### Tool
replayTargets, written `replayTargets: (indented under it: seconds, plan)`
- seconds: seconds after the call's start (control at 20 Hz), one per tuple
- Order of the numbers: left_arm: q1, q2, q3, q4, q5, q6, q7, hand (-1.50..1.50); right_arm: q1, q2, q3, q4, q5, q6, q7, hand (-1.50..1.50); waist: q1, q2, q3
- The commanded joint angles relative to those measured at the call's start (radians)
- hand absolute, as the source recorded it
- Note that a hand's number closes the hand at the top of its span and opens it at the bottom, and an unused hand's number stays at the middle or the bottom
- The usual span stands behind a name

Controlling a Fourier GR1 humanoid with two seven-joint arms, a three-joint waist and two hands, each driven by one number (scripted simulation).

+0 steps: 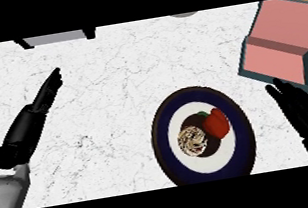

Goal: Pick the cupcake from the plate and place it in the cardboard box

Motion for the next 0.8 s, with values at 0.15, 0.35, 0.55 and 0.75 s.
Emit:
replayTargets:
  seconds: [0.15, 0.35, 0.55, 0.75]
  plan:
    - [-0.033, -0.020, -0.015, 0.018, -0.022, -0.010, -0.004, 0.00, -0.184, 0.120, 0.220, -0.053, 0.065, 0.346, 0.407, -1.50, 0.036, 0.007, 0.000]
    - [-0.051, -0.001, 0.004, 0.019, -0.002, -0.046, 0.002, 0.00, -0.319, 0.270, 0.258, 0.060, 0.037, 0.471, 0.541, -1.50, 0.049, 0.009, 0.001]
    - [-0.028, 0.007, 0.014, 0.020, 0.000, -0.055, -0.012, 0.00, -0.349, 0.394, 0.296, 0.136, 0.033, 0.515, 0.639, -1.50, 0.046, 0.005, 0.000]
    - [-0.049, -0.049, -0.020, 0.028, -0.040, -0.009, 0.007, 0.00, -0.381, 0.548, 0.361, 0.275, 0.109, 0.482, 0.678, -1.50, 0.027, 0.004, 0.003]
